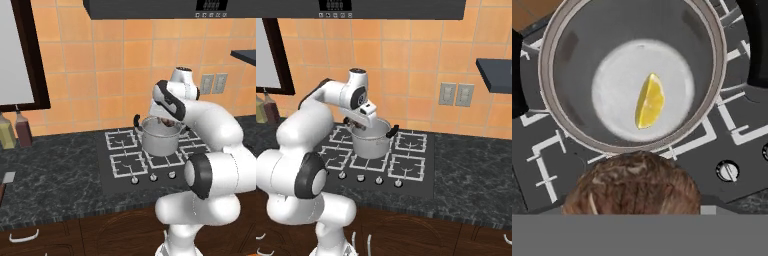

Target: Put the lemon wedge and mushroom in the pot. Retrieve the spatula and lightly stir the vegetables in the pot.

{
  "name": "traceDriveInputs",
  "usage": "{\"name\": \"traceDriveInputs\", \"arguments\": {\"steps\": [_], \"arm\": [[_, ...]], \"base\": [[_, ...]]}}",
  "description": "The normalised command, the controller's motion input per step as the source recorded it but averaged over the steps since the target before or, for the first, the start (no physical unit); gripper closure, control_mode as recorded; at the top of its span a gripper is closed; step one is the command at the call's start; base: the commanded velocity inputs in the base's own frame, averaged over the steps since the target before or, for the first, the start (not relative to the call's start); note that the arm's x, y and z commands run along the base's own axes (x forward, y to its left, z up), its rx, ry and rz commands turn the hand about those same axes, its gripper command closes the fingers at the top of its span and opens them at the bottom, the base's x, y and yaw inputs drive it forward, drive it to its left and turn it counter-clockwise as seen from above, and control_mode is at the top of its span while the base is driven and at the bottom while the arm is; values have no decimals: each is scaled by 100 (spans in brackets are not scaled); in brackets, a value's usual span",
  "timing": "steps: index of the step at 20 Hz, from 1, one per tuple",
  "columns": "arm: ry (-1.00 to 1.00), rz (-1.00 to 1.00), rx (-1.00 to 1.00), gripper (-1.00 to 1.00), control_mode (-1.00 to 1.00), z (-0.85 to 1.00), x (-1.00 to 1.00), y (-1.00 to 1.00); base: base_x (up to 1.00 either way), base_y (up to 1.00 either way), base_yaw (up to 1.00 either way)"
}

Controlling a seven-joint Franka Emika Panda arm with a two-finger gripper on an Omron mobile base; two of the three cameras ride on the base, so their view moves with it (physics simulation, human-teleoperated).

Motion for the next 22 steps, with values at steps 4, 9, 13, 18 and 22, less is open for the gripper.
{"name": "traceDriveInputs", "arguments": {"steps": [4, 9, 13, 18, 22], "arm": [[0, -8, -11, 100, -100, -47, 54, -19], [0, -3, -12, 100, -100, -41, 54, 0], [0, 0, -10, 100, -100, -50, 27, -4], [0, 0, -2, 100, -100, -46, 19, -15], [0, 0, 0, -100, -100, -35, 5, -6]], "base": [[0, 0, 0], [0, 0, 0], [0, 0, 0], [0, 0, 0], [0, 0, 0]]}}
